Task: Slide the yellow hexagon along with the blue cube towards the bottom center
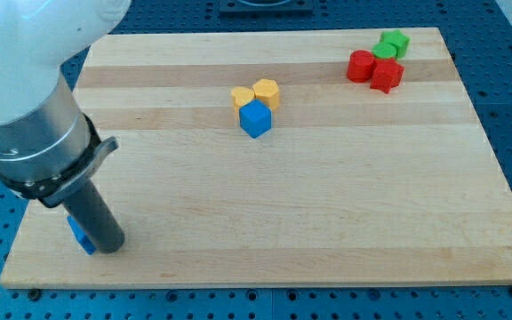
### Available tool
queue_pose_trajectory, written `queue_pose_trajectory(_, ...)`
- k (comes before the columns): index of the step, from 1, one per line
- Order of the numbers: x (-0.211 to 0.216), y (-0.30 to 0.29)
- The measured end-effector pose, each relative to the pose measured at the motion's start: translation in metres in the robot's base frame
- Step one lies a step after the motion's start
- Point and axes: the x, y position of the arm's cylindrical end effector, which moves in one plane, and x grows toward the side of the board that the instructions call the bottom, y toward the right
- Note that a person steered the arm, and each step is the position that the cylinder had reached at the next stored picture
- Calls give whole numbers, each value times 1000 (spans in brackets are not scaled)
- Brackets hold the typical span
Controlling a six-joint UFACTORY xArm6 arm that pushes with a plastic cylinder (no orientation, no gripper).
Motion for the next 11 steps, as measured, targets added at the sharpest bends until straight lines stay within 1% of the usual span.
queue_pose_trajectory(1,0,-14)
queue_pose_trajectory(2,0,-1)
queue_pose_trajectory(3,-6,52)
queue_pose_trajectory(4,-30,109)
queue_pose_trajectory(5,-70,151)
queue_pose_trajectory(6,-120,184)
queue_pose_trajectory(7,-160,208)
queue_pose_trajectory(8,-182,220)
queue_pose_trajectory(9,-242,239)
queue_pose_trajectory(10,-304,239)
queue_pose_trajectory(11,-340,234)
